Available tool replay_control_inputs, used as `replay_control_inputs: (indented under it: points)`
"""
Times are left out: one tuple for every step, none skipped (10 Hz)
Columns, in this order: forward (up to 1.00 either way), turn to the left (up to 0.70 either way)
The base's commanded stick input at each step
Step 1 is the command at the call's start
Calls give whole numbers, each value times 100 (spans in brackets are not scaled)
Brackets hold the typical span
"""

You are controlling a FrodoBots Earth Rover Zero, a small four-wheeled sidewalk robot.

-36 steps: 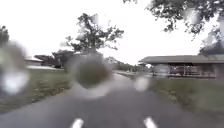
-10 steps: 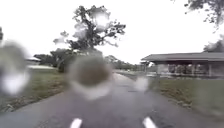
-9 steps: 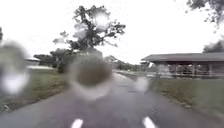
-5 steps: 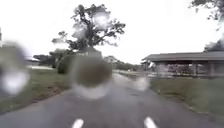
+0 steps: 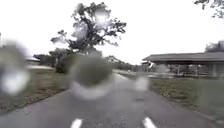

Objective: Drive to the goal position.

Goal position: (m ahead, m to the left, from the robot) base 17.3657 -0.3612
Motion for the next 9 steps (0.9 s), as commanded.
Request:
replay_control_inputs:
  points:
    - [70, 0]
    - [70, 0]
    - [70, 8]
    - [70, 20]
    - [70, 35]
    - [70, 35]
    - [70, 35]
    - [70, 35]
    - [70, 35]
